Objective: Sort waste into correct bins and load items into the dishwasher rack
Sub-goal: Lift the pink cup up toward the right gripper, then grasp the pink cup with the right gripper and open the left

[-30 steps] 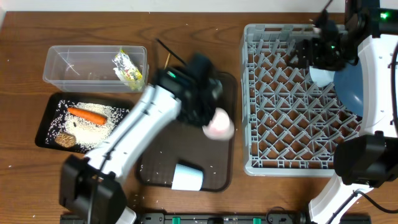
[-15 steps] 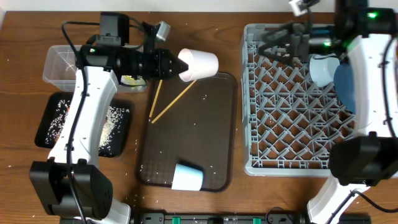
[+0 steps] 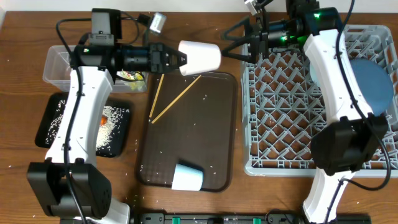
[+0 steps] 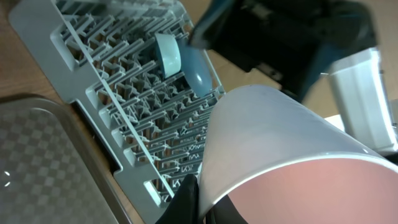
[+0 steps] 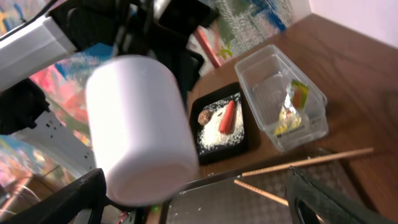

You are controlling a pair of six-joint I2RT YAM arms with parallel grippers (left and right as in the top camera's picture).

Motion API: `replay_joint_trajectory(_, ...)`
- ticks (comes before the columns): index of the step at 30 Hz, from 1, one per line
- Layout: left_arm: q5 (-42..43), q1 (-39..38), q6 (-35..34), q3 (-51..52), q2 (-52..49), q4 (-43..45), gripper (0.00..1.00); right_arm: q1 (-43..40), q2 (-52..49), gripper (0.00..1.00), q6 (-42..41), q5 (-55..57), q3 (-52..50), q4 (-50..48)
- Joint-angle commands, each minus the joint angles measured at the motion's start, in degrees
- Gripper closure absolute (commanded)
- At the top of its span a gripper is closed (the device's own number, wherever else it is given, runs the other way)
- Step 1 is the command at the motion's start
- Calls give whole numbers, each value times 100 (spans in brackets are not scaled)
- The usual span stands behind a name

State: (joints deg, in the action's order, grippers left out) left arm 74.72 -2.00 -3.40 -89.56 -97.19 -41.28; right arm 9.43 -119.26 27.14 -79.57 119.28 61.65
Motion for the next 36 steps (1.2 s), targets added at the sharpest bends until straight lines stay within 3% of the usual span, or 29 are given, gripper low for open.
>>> replay_joint_trajectory(1, 273, 70, -31, -105, 109, 90, 94, 72, -144, 16, -245, -319, -44, -66)
replay_joint_trajectory(19, 151, 70, -181, -105, 107, 557, 94, 315, -278, 21, -339, -970, -48, -662)
replay_joint_trajectory(28, -138, 70, -184, -105, 107, 597, 94, -94, -273, 13, -439, -977, -48, -551)
replay_joint_trajectory(36, -210, 70, -643, -105, 105, 1058, 94, 293, -273, 11, -317, -973, -48, -568)
